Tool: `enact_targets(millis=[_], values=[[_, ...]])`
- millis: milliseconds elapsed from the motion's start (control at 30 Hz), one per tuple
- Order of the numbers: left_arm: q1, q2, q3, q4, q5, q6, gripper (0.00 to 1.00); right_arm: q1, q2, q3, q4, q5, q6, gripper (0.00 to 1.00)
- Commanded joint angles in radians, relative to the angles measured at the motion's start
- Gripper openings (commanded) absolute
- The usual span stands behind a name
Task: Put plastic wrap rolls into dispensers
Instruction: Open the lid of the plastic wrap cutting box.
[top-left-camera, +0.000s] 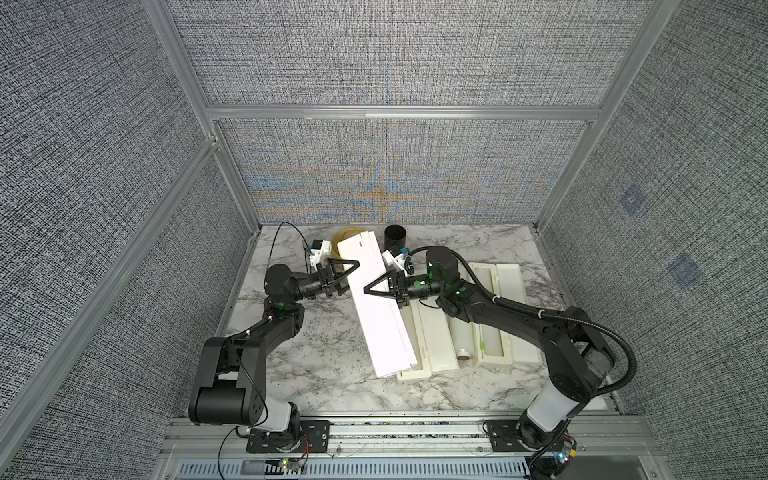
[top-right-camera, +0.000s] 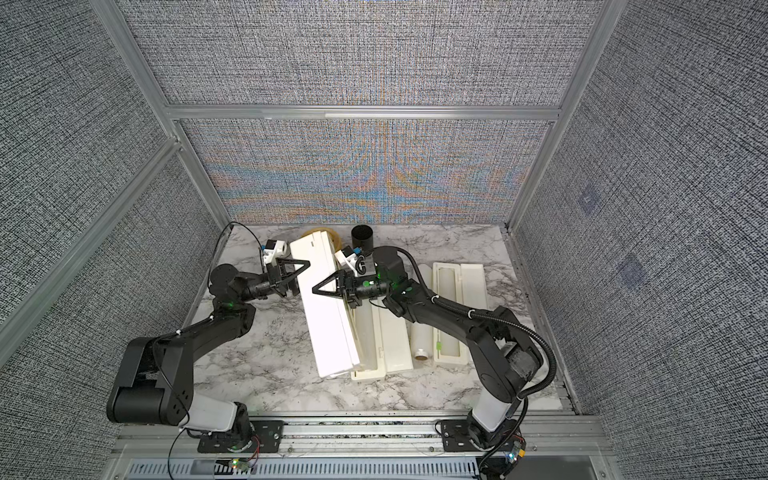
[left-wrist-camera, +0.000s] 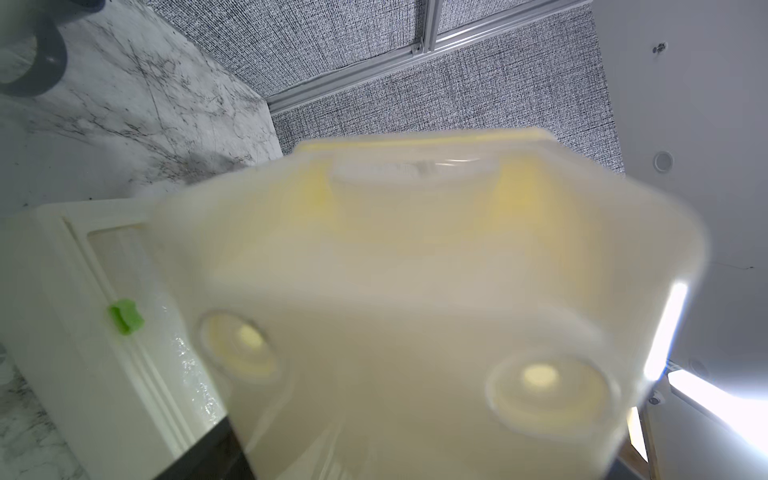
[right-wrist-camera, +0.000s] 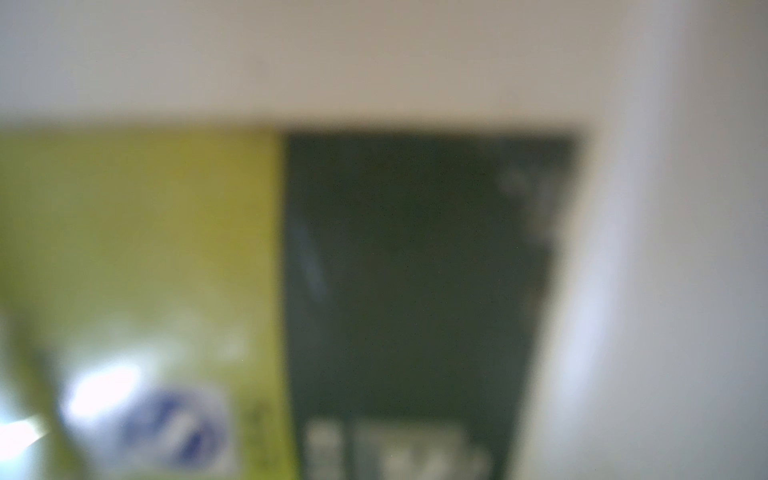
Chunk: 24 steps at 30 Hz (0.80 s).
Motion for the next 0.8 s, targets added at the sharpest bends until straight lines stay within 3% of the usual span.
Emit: enact_targets(millis=[0,167,367,533,767], values=[[-0.017,0.013,-0.008,0.124,0.033,-0.062,0.92,0.0,0.001,0.016,0.037,0.001,-0.022,0.72],[-0.017,0.043,-0.017,0.134,0.028,-0.072,0.79,0.001,0.006,0.023,0.036,-0.011,-0.021,0.72],[-0.017,0.088,-0.013,0.249,0.024,-0.142,0.73,-0.016,-0.017,-0.011,0.064,-0.011,-0.007,0.72],[-0.014,0.102,-0.014,0.281,0.025,-0.16,0.7,-0.046,-0.052,-0.072,0.158,-0.013,0.052,0.72],[-0.009,0.096,-0.009,0.281,0.023,-0.165,0.69,-0.052,-0.071,-0.085,0.066,0.013,-0.005,0.71]])
